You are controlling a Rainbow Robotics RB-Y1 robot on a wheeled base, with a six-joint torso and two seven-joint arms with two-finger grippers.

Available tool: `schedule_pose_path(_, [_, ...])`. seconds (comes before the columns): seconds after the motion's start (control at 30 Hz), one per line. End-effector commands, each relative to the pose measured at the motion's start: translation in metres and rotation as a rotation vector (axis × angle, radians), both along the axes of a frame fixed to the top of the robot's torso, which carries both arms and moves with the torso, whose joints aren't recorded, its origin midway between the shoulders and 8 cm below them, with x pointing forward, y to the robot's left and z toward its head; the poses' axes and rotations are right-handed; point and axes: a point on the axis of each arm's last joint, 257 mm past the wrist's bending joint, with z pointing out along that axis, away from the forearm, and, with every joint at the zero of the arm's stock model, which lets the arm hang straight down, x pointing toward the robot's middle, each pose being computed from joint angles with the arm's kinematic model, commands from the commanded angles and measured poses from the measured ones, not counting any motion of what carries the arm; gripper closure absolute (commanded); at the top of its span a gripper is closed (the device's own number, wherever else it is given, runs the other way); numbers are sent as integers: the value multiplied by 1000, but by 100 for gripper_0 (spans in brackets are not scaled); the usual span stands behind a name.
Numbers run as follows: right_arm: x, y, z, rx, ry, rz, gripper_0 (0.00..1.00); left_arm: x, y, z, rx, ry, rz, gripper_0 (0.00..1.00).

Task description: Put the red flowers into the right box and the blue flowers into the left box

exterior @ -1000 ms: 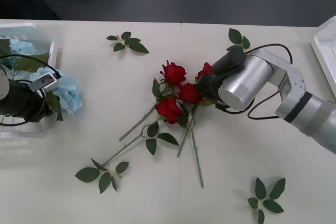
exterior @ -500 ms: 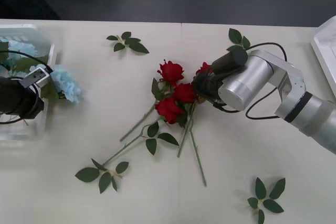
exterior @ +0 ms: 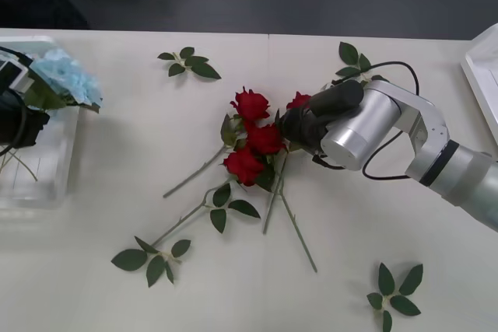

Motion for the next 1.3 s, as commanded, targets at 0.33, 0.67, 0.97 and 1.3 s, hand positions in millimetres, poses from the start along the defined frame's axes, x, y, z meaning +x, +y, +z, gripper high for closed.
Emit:
schedule_pose_path(0.33, [13,-22,14,-69,-41,30,9,-51,37,47,-77,-103,189,100])
schedule_pose_path(0.67, [13,-30,8,-83,-28,25,9,-74,58,58,-249,-162,374,100])
schedule_pose_path(0.97, [15,-34,4,-102,-36,44,9,-50,106,72,-238,-310,559,100])
schedule_pose_path(1.3, [7,-46,-10,-110,4,59,9,-23,149,31,-199,-311,676,100])
